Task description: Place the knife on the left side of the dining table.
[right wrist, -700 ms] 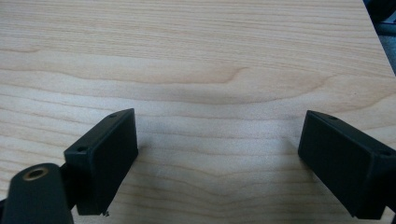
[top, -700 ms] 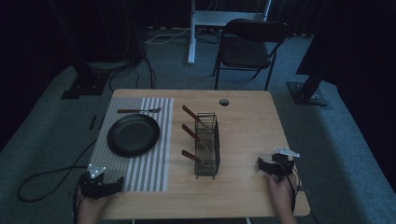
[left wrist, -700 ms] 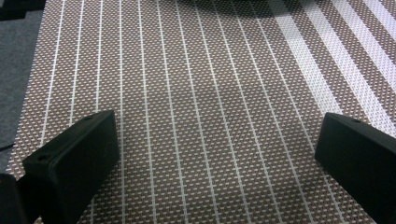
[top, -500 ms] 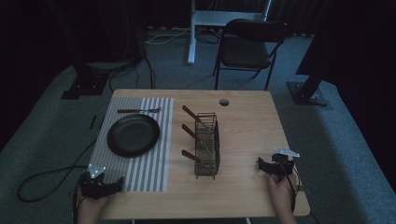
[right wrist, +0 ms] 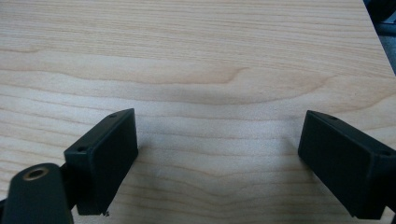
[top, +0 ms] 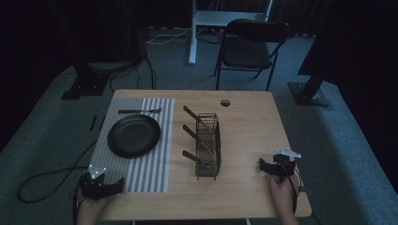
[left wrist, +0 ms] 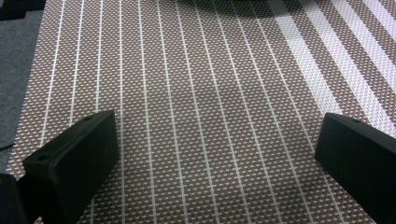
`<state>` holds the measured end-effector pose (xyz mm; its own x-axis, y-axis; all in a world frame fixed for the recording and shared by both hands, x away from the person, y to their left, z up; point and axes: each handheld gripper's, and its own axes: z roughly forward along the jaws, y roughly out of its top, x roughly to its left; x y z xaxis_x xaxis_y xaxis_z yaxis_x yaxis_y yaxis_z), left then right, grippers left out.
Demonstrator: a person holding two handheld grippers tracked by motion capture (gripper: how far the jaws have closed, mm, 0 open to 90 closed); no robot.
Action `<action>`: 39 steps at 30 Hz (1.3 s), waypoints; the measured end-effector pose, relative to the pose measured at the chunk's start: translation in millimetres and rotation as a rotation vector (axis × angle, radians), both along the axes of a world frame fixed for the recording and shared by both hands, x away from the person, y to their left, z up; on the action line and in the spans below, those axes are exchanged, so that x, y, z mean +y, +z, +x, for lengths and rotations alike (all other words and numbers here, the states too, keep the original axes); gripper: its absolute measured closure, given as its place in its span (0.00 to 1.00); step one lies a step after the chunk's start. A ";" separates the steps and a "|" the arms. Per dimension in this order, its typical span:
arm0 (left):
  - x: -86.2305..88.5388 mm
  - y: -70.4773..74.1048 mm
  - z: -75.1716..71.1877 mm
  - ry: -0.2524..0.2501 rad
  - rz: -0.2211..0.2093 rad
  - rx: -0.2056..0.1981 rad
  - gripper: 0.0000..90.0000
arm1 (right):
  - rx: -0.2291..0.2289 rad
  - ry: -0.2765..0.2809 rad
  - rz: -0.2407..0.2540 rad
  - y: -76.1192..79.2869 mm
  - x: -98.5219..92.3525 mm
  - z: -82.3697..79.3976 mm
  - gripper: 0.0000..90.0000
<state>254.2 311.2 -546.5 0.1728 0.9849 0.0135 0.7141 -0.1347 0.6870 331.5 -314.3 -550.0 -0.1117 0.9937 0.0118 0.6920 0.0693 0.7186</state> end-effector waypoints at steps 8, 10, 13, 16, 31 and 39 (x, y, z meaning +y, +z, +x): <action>0.7 0.7 1.3 -0.019 0.004 0.001 0.01 | 0.000 0.000 0.000 0.0 0.0 0.0 0.12; 0.8 1.3 1.1 -0.030 0.005 0.002 0.02 | 0.000 0.000 0.000 0.0 0.0 0.0 0.12; 0.4 1.8 1.3 -0.024 0.001 0.004 0.04 | 0.000 -0.001 0.000 0.0 0.1 0.0 0.12; -1.1 3.2 1.8 -0.035 0.010 0.007 0.04 | 0.000 -0.001 0.000 0.0 0.1 0.0 0.12; -26.4 28.8 0.7 -0.150 -0.027 -0.035 0.05 | 0.000 -0.002 0.001 0.0 0.2 -0.1 0.12; -46.0 41.7 6.7 -0.208 -0.038 -0.054 0.05 | -0.001 -0.002 0.000 0.0 0.1 0.0 0.12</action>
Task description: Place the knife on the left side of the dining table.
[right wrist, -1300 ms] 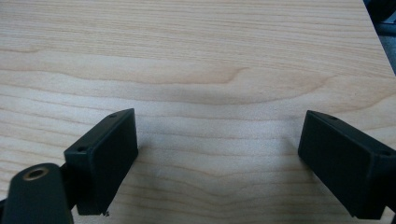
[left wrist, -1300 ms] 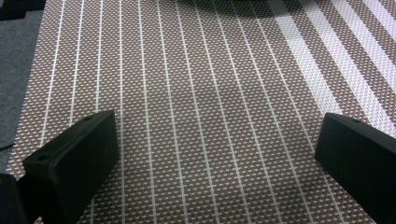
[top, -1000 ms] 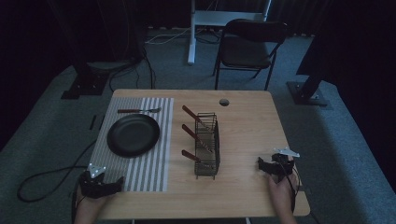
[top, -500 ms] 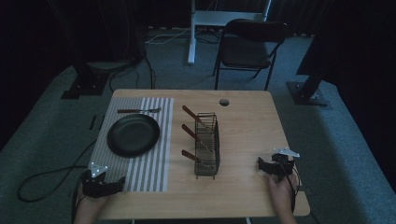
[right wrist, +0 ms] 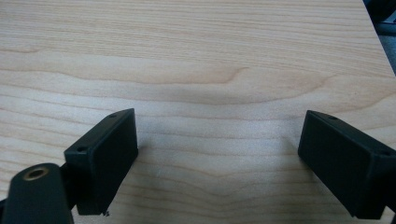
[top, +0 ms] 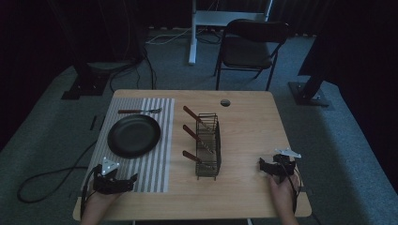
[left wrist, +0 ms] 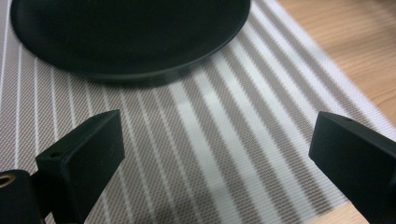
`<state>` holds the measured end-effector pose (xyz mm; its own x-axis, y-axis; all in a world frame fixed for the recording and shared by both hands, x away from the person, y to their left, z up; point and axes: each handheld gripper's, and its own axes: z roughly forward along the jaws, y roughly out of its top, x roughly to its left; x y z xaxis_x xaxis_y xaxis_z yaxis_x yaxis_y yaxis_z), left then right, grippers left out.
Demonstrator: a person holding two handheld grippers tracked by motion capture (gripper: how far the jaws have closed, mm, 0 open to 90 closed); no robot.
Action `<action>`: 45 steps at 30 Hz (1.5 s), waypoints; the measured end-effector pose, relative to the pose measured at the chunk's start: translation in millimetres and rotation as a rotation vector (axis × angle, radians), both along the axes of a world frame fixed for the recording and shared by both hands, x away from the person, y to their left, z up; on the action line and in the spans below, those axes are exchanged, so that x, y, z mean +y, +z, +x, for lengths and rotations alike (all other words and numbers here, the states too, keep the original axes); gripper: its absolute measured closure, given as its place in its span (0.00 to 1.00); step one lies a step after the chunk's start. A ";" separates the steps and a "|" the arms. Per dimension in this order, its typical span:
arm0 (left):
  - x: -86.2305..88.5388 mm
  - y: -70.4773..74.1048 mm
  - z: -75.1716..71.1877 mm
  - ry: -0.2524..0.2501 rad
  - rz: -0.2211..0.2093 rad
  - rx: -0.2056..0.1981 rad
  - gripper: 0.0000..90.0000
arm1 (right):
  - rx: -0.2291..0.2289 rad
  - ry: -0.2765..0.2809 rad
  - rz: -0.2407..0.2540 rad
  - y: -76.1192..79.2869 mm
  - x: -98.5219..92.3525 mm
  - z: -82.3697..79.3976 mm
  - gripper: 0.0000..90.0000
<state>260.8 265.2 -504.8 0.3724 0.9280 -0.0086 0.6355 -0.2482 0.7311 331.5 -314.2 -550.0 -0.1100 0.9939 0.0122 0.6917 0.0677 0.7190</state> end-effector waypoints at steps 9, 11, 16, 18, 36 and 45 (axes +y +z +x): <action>-12.6 13.2 6.3 -0.055 -0.015 -0.018 0.05 | 0.000 0.000 0.000 0.0 0.0 0.0 0.12; -14.9 16.6 7.9 -0.070 -0.017 -0.026 0.05 | 0.000 0.000 0.000 0.0 0.0 0.0 0.12; -22.9 25.7 12.3 -0.101 -0.015 -0.043 0.05 | 0.000 0.000 0.000 0.0 0.0 0.0 0.12; -25.1 29.2 14.1 -0.112 -0.031 -0.048 0.05 | 0.000 0.000 0.000 0.0 0.0 0.0 0.12; -57.3 65.4 39.0 -0.224 -0.027 -0.096 0.05 | -0.002 0.001 -0.001 -0.2 -0.1 0.0 0.12; -70.9 78.2 53.4 -0.263 -0.049 -0.111 0.06 | -0.001 0.001 -0.001 -0.1 -0.1 0.0 0.12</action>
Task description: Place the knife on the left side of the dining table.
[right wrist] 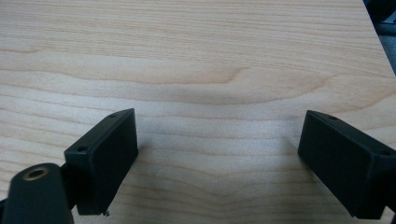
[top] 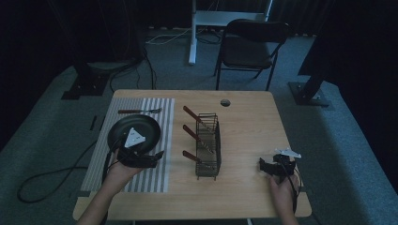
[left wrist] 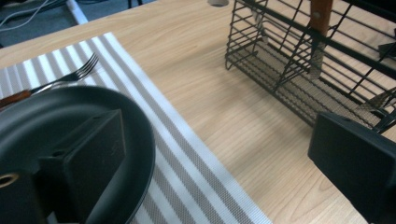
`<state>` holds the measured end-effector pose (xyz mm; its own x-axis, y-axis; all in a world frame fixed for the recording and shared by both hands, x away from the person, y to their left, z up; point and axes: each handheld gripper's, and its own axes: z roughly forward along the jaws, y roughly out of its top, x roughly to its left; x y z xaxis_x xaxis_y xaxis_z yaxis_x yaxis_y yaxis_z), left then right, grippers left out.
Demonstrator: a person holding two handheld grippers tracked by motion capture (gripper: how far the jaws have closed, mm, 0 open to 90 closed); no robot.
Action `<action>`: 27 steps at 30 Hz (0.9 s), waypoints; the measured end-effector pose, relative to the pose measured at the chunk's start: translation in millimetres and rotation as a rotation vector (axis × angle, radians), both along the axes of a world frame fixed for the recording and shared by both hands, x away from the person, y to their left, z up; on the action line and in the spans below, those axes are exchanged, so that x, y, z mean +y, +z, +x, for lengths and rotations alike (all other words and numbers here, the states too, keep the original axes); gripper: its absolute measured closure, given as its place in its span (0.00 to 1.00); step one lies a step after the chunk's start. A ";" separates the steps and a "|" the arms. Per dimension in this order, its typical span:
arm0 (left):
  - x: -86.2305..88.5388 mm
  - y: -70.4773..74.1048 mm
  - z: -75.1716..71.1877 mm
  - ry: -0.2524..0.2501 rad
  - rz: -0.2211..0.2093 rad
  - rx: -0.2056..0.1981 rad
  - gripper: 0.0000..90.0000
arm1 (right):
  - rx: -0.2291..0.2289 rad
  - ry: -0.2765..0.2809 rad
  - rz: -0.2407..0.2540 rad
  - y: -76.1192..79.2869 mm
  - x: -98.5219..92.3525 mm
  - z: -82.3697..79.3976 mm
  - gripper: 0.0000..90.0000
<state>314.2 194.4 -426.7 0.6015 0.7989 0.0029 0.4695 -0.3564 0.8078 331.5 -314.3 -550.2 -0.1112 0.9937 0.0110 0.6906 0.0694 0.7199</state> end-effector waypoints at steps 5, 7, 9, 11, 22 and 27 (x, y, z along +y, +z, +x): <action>-7.8 5.0 7.9 -0.006 -0.008 -0.003 0.06 | 0.001 0.001 0.001 0.1 0.0 0.0 0.13; -10.2 7.7 9.6 -0.014 -0.013 -0.009 0.06 | 0.001 0.001 0.001 0.1 0.0 0.0 0.13; -11.7 10.8 12.1 -0.017 -0.028 -0.008 0.06 | 0.001 0.001 0.000 0.1 -0.1 0.0 0.13; -14.6 14.6 15.1 -0.024 -0.043 -0.003 0.06 | 0.001 0.001 0.001 0.1 0.0 0.0 0.13; -33.5 30.6 27.9 -0.066 -0.071 0.006 0.06 | 0.001 -0.001 0.003 0.1 0.1 0.0 0.13; -46.4 36.3 31.8 -0.089 -0.068 0.000 0.06 | 0.001 0.000 0.001 0.2 0.0 0.0 0.13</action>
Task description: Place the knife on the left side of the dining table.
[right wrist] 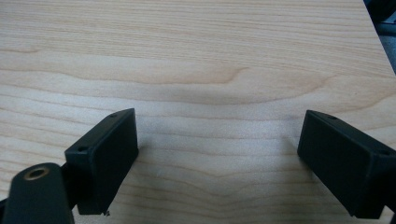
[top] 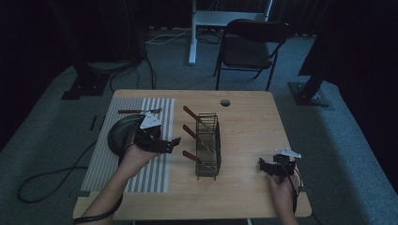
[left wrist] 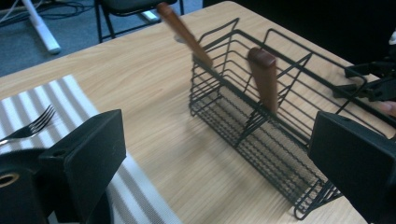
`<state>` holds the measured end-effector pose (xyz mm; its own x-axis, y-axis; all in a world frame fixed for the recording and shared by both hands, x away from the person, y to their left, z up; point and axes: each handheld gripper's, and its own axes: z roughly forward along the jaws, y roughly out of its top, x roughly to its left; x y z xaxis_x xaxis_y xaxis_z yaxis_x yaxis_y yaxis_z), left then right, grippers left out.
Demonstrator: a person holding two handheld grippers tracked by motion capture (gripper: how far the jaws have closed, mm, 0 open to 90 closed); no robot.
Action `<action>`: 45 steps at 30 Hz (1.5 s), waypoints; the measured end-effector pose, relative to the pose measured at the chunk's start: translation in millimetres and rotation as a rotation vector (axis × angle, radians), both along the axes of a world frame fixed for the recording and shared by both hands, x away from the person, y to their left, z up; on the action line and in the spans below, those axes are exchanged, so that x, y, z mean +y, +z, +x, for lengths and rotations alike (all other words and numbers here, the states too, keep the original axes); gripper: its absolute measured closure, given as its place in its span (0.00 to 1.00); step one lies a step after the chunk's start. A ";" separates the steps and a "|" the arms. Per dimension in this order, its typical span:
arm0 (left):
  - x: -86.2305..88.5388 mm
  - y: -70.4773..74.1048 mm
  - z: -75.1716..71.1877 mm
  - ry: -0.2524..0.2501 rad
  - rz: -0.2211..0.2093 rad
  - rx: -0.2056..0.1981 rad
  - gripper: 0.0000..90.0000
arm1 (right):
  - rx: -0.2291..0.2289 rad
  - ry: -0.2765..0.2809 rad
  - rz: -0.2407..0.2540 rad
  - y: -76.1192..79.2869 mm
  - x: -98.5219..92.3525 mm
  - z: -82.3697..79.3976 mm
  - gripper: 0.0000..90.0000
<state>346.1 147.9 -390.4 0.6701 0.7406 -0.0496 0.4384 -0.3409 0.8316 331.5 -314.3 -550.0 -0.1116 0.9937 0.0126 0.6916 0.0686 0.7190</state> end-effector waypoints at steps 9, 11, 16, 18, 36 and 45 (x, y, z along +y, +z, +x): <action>-18.7 4.2 7.7 -0.033 -0.026 0.017 0.06 | -0.002 0.001 -0.001 -0.1 -0.1 0.1 0.13; -20.7 4.0 9.1 -0.034 -0.033 0.019 0.09 | -0.002 0.000 -0.001 -0.1 -0.1 0.1 0.13; -27.6 1.8 15.3 -0.037 -0.055 0.031 0.17 | -0.002 0.000 0.000 -0.1 0.0 0.1 0.13; -29.2 0.2 17.3 -0.032 -0.057 0.043 0.22 | -0.002 0.001 -0.001 -0.1 -0.1 0.1 0.13; -32.0 -10.6 25.4 -0.020 -0.157 0.119 0.55 | -0.002 0.001 -0.002 -0.1 -0.1 0.1 0.13; -36.4 -13.9 17.5 -0.062 -0.167 0.075 0.78 | -0.002 0.002 -0.002 0.0 -0.1 0.0 0.13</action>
